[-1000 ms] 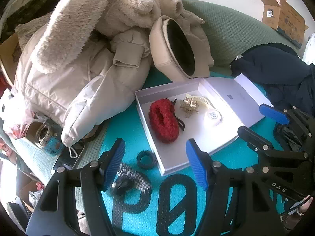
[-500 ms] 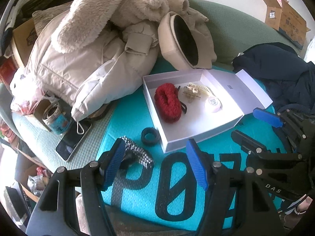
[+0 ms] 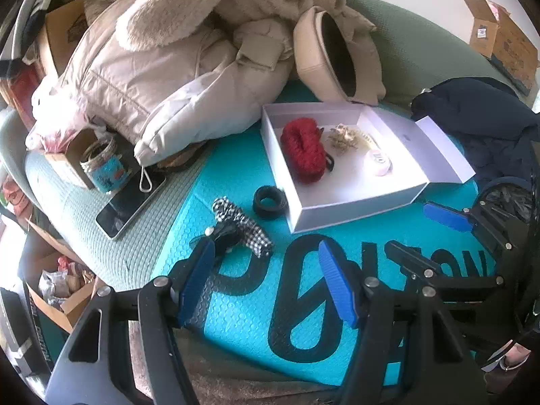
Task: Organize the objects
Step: 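Withdraw both tools from the box toward the gingham scrunchie and black bow clip, then grasp the gingham scrunchie with the right tool while the left tool approaches the black bow clip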
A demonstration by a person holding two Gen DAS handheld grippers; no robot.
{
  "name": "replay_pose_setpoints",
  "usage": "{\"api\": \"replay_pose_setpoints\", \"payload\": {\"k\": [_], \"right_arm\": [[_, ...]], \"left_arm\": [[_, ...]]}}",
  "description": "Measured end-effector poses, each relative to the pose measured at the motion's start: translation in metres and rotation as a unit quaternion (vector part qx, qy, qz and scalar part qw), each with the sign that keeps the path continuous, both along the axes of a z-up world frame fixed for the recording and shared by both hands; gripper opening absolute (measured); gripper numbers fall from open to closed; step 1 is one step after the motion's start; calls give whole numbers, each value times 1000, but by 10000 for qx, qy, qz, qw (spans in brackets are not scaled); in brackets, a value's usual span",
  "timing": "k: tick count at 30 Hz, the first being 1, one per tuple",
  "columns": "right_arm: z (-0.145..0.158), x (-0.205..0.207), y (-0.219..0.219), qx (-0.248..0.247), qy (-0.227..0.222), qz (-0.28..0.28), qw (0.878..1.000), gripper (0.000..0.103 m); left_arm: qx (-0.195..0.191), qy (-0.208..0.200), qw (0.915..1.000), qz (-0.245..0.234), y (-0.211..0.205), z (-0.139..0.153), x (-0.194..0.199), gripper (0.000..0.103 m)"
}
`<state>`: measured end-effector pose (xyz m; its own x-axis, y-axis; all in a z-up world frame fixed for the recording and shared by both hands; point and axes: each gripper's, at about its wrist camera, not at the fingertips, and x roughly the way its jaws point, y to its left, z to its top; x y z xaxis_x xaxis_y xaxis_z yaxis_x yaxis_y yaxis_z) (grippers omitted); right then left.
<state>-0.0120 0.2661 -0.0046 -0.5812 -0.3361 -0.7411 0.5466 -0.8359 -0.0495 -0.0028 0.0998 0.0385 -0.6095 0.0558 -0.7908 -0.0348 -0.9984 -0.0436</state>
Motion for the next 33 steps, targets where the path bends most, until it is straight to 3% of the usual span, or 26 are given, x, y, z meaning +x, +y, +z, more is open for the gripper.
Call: {"api": "replay_pose_setpoints", "payload": {"k": [11,33], "right_arm": [[-28,-2,-20,13,-173,418,9990,64],[-54,-24,-74,-69,-483,987,9939,64]], "left_arm": [[132,-218,9988,416,-31,-29,2,63],[435,-822,9934,667,-75,-88,-39,63]]}}
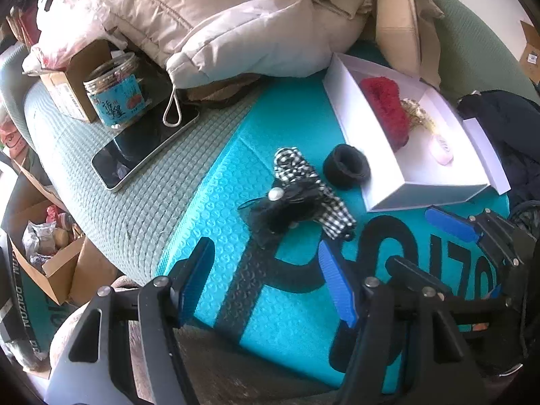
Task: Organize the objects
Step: 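Grasp the gingham scrunchie with the right tool while the left tool approaches the black bow clip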
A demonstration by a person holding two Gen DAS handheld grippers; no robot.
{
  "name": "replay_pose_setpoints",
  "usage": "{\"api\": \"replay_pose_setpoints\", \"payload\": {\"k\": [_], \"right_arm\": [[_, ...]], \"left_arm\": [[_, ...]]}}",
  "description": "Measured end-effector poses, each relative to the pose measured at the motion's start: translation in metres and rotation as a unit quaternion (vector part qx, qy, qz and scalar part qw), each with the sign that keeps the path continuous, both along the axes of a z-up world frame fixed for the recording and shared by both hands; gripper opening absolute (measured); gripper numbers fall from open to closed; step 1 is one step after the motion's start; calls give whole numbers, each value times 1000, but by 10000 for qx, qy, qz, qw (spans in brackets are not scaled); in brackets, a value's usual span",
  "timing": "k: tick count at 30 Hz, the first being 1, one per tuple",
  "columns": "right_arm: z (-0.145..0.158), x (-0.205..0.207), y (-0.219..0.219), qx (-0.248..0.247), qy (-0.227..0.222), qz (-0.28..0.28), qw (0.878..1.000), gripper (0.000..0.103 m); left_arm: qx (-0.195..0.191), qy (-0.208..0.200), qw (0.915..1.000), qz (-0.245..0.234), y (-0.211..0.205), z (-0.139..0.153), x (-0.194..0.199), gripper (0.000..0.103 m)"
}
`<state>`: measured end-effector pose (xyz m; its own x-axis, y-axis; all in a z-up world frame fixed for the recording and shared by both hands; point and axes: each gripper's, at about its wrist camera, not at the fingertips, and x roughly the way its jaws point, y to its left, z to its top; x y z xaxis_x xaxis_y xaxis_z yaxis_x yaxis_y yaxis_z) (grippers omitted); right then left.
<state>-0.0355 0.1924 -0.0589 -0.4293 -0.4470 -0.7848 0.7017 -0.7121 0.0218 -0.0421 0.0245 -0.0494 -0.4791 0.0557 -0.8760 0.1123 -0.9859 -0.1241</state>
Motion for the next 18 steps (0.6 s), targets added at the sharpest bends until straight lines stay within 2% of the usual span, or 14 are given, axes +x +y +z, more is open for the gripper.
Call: {"api": "replay_pose_setpoints", "payload": {"k": [13,18], "right_arm": [[-18,-8,-33,69,-103,258,9996,64],[-25,-12,-47,138,-120,365,9992,58]], "left_arm": [[128,-4,9998,-157,-15,-16,-15,63],[184,23,9992,-353,-15,-20,-20,63]]}}
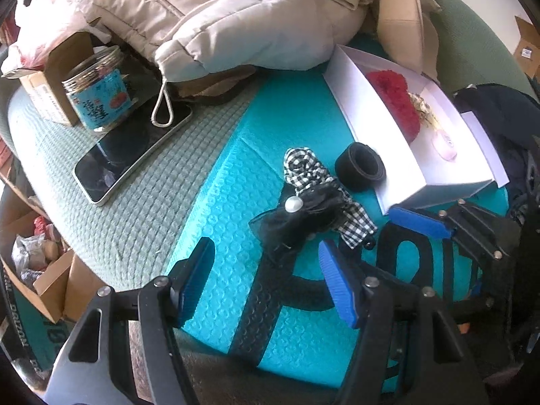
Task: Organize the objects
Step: 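Grasp the gingham scrunchie with the right tool while the left tool approaches the black bow clip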
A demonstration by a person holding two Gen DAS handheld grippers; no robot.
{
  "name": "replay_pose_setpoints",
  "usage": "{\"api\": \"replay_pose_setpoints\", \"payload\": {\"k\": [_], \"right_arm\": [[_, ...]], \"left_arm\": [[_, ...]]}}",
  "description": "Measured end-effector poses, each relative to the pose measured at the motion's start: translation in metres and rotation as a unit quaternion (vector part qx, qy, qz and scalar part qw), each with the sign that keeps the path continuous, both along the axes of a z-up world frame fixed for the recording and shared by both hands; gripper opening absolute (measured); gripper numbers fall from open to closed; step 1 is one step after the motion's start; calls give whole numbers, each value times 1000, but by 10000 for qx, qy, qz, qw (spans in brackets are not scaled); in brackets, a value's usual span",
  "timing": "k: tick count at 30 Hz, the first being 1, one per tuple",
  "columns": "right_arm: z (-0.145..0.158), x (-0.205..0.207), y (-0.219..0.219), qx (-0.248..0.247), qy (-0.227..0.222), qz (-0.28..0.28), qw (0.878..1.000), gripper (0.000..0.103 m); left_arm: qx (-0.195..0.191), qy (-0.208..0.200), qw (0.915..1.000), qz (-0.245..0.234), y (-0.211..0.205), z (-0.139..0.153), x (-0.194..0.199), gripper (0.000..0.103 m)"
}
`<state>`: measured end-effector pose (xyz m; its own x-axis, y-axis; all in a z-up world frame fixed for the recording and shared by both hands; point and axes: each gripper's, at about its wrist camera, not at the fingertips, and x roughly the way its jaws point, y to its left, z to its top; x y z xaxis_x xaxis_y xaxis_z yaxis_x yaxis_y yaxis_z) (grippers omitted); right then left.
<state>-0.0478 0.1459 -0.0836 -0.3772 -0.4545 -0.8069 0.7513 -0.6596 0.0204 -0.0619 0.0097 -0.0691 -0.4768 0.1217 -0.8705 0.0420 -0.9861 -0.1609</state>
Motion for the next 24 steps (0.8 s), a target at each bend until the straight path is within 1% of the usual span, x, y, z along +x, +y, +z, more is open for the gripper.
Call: {"api": "replay_pose_setpoints", "payload": {"k": [2,6,8,10,11,13,14,15,16,18,21,24], "right_arm": [[-2,-1,-5,35,9,38,10000,57],[-6,-4,-12,83,7,84,9999,50],[-9,-6,-15,126,5,62,9999,45],[-12,-8,-17,142,-56,72,9999,36],[-13,-8,-18,145,-82,73,9998,35],[-13,-8,-18,116,-75,67,9999,28],[-13,-8,-19,124,-73,62,9999,27],[-13,-8,-19,127,-64,53,9999,24],[-13,-8,-19,127,-68,51,9999,21],[-13,-7,-19,123,-74,60,9999,20],[-12,-4,-16,134,-75,65,9999,19],[-10,-1,-12,147,-53,61,9999,18]], "left_arm": [[43,18,10000,-52,-1,-1,-2,63],[118,29,9998,-134,-3,-3,-7,63],[142,2,9997,-188,-2,-5,-11,63],[157,-42,9996,-252,-1,-9,-16,63],[159,-54,9995,-274,0,-11,-18,63],[193,-83,9992,-326,2,-16,-22,63],[185,-64,9993,-331,3,-17,-23,62],[182,-4,9992,-346,4,-16,-24,59],[211,22,9991,-372,4,-16,-24,48],[297,7,9986,-427,6,-15,-26,38],[271,10,9985,-476,10,-15,-24,30],[306,-2,9984,-482,12,-14,-20,27]]}}
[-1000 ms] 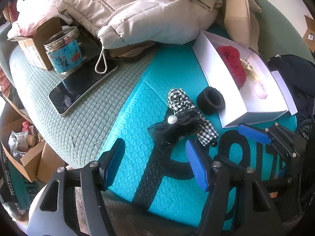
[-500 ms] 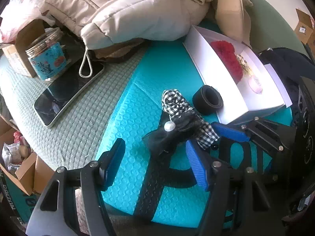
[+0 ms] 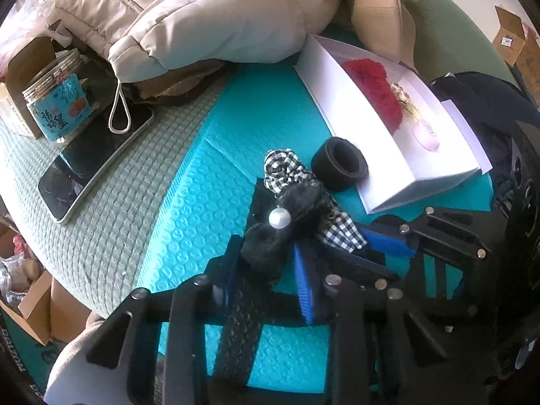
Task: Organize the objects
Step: 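Grasp the gingham scrunchie with the right tool while the left tool approaches the black bow clip, then close the left tool on the black bow hair clip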
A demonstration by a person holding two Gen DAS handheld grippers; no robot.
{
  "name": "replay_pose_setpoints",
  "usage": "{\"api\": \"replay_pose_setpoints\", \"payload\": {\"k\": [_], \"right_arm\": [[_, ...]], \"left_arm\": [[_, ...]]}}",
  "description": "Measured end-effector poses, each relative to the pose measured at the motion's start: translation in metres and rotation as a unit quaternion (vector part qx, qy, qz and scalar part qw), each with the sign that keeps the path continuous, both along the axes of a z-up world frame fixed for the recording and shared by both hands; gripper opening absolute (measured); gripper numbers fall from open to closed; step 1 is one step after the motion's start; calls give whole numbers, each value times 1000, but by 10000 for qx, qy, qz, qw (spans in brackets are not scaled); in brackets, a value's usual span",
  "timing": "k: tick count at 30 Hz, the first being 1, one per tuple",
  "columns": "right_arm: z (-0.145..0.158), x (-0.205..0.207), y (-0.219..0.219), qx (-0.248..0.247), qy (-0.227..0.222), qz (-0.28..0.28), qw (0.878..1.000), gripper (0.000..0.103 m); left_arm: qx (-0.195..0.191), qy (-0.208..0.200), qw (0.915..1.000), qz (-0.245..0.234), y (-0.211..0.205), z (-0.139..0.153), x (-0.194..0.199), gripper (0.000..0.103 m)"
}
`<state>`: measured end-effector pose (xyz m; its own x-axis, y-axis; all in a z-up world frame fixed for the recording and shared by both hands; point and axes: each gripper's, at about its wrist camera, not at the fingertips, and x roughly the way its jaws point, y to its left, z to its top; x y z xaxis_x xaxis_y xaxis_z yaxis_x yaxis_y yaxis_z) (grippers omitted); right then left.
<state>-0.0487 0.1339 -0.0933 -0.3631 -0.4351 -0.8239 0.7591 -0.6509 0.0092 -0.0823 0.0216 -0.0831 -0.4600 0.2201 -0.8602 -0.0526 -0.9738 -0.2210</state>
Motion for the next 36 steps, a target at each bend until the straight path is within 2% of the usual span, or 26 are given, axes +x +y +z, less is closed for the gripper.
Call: {"api": "replay_pose_setpoints", "payload": {"k": [10,23,30,32,34,36], "right_arm": [[7,14,22,-55,-112,-101,9999,17],[7,37,59,114,-197,-175,9996,17],[8,44,72,38,-359,-181,9992,17],[7,43,71,60,-339,-220,9992,20],[7,43,70,81,-268,-243,9993,33],[8,42,68,23,-250,-219,9994,41]], "left_arm": [[43,111,9999,4,4,13,24,24],[89,7,9999,-67,15,13,57,24],[111,-37,9999,-11,17,9,59,25],[91,-54,9999,22,16,9,58,25],[55,-47,10000,54,15,8,58,28],[-16,-57,9999,106,14,7,55,31]]}}
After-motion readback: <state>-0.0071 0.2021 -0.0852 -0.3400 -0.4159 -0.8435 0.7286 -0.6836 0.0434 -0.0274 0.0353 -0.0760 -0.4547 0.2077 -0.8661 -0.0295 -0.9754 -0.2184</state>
